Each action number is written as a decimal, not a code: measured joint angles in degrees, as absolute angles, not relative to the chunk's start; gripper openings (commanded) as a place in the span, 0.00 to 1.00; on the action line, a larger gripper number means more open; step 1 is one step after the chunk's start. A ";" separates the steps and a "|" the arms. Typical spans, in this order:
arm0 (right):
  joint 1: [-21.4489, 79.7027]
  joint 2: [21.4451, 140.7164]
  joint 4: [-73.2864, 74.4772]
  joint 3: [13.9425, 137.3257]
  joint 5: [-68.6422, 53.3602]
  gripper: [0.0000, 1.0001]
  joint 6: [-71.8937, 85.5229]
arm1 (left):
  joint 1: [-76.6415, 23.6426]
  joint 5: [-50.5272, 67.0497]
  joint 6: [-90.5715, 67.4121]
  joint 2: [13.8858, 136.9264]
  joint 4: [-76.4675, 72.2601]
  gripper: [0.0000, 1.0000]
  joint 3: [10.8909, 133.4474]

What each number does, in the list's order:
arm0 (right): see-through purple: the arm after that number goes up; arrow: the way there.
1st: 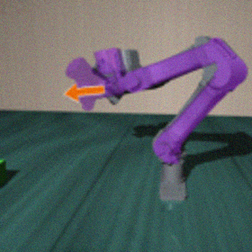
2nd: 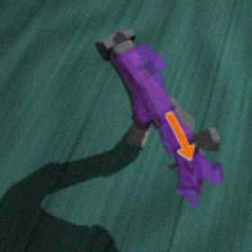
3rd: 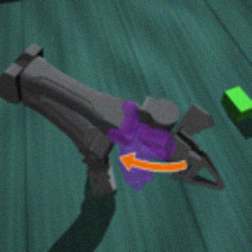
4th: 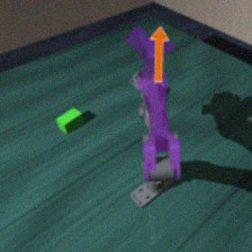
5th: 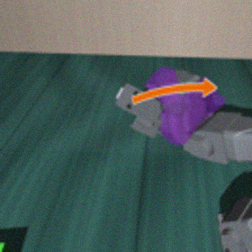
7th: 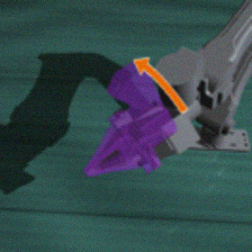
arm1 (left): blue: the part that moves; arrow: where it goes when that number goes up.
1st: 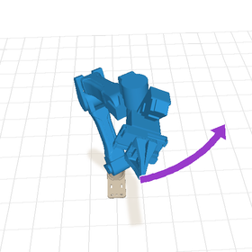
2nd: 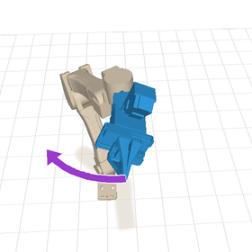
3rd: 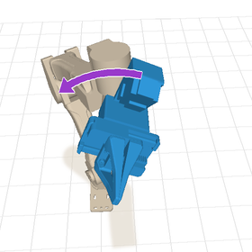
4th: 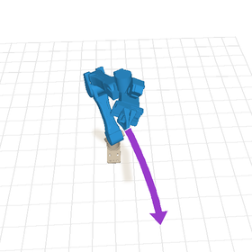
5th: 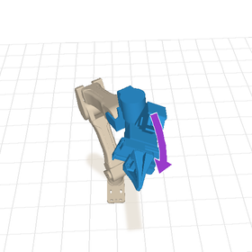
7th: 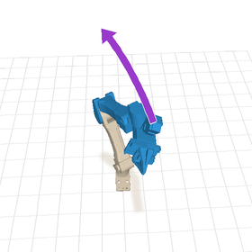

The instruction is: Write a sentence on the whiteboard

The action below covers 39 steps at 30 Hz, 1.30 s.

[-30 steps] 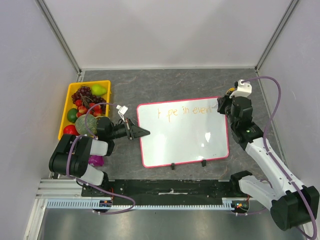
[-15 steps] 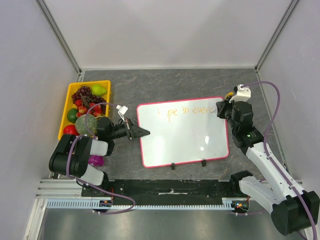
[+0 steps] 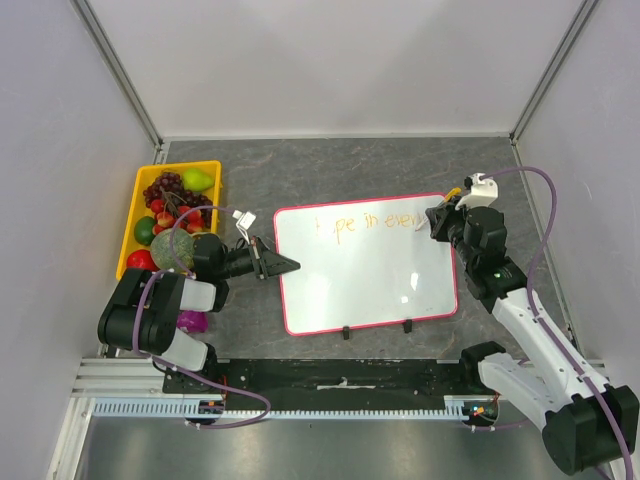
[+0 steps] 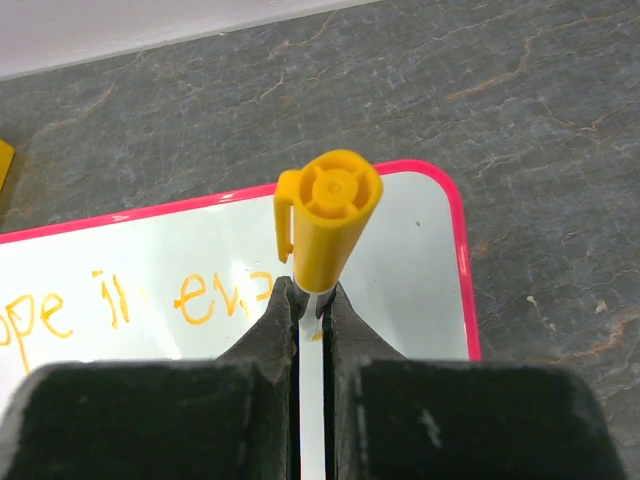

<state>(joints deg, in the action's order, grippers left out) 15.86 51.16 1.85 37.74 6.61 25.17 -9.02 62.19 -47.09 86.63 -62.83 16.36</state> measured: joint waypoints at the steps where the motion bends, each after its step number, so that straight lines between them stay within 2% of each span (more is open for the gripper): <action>1: 15.84 51.16 1.80 37.74 6.24 0.00 25.34 | -9.02 62.19 -47.09 86.63 -62.83 0.02 16.36; 9: 15.86 48.07 5.43 38.81 2.98 0.00 26.13 | -9.02 62.30 -47.03 86.63 -63.11 0.02 16.36; 18: 15.86 42.19 8.19 46.72 1.91 0.00 26.44 | -9.02 62.33 -47.03 86.63 -63.13 0.02 16.36; 30: 15.86 44.53 8.71 46.57 -0.08 0.00 26.39 | -9.02 62.52 -47.03 86.65 -63.61 0.02 16.36; 39: 15.86 41.91 8.60 43.79 -3.62 0.00 26.44 | -9.02 62.52 -47.03 86.65 -63.70 0.02 16.36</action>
